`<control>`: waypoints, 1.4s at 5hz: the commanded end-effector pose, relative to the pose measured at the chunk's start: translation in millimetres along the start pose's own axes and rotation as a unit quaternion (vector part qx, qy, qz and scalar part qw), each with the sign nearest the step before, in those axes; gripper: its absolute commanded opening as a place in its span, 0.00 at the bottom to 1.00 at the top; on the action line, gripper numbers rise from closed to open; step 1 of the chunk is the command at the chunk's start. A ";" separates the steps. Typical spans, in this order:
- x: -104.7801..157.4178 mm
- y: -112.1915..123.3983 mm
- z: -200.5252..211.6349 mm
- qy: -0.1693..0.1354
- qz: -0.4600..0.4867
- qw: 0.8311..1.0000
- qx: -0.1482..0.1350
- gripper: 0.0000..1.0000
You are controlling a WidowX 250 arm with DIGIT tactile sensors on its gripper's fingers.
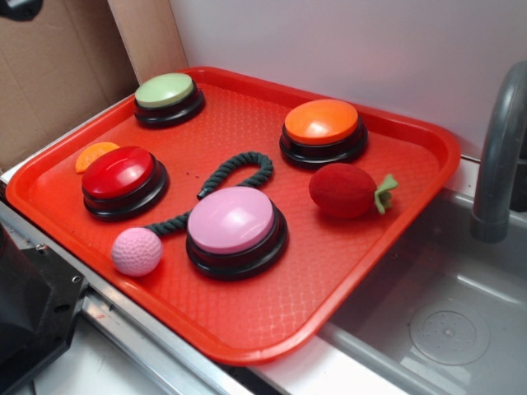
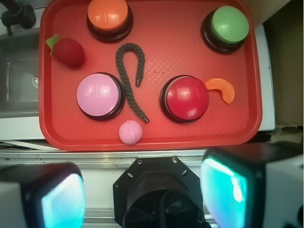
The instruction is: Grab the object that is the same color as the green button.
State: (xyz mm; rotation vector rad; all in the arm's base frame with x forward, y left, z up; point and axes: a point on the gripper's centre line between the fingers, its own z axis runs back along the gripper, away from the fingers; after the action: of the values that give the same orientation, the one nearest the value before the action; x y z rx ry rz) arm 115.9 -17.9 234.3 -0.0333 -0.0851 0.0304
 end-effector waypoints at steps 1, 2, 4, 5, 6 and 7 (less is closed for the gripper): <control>0.0 0.0 0.0 0.000 0.000 1.000 0.000 1.00; 15.9 6.2 -13.6 0.004 -0.013 1.000 -0.018 1.00; 50.1 11.3 -52.0 0.008 0.000 1.000 -0.004 1.00; 73.4 15.1 -82.6 0.007 -0.041 0.999 0.000 1.00; 90.3 18.2 -108.6 -0.006 -0.046 0.999 0.003 1.00; 103.5 21.6 -132.3 -0.008 -0.061 0.998 -0.001 1.00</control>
State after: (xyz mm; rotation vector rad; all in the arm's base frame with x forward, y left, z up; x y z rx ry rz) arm 226.1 1.3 101.3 -0.0326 -0.0660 -0.0925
